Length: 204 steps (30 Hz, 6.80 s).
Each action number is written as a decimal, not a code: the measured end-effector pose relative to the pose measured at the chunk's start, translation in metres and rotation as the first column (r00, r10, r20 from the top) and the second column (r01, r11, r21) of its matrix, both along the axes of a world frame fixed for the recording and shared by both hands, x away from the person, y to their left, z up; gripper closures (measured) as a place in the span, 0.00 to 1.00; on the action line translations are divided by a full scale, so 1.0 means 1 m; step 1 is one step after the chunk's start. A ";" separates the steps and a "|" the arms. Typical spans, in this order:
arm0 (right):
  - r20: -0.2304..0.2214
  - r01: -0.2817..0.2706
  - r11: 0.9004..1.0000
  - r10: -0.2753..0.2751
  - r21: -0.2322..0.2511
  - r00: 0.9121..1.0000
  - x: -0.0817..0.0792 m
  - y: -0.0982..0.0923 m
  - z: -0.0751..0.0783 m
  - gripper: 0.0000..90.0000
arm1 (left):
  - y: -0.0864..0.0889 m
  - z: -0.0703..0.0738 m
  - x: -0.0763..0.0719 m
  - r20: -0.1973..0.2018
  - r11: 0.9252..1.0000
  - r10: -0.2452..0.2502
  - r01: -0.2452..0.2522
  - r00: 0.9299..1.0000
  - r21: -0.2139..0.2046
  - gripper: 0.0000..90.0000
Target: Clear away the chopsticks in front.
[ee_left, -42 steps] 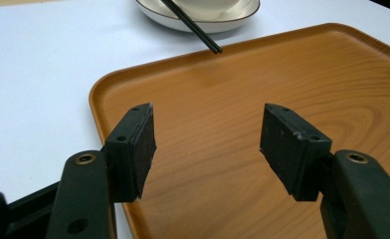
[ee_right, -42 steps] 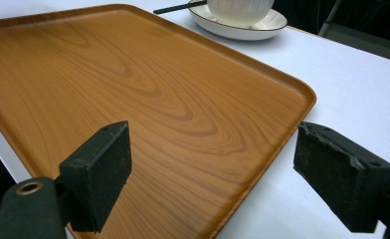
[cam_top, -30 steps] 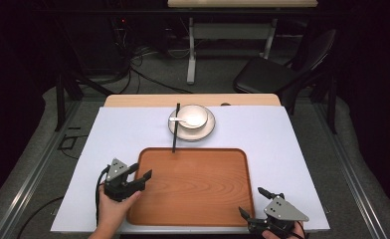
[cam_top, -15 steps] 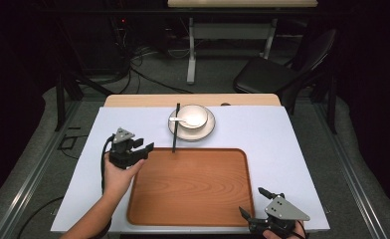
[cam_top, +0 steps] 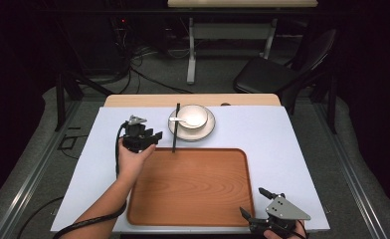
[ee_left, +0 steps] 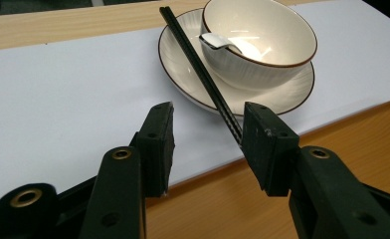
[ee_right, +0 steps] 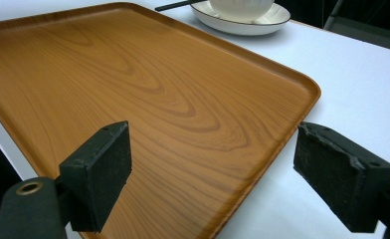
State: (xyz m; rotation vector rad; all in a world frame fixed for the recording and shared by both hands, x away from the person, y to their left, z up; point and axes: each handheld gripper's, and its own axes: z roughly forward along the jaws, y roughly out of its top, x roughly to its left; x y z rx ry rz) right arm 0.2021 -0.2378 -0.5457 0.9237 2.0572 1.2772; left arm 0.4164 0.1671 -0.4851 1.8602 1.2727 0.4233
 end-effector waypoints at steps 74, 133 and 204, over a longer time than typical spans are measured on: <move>-0.003 -0.014 1.000 0.014 0.018 1.000 -0.002 -0.004 0.002 0.16 | -0.044 -0.049 0.041 -0.187 0.985 0.167 -0.157 0.968 0.067 0.96; -0.009 -0.002 1.000 0.002 0.014 1.000 -0.002 -0.002 0.002 0.16 | 0.050 -0.033 -0.141 -0.045 0.999 0.047 -0.048 0.998 -0.020 0.96; -0.016 -0.006 1.000 0.006 0.026 1.000 -0.002 -0.002 0.002 0.17 | 0.026 -0.055 -0.157 -0.106 0.999 -0.015 0.018 0.994 0.029 0.73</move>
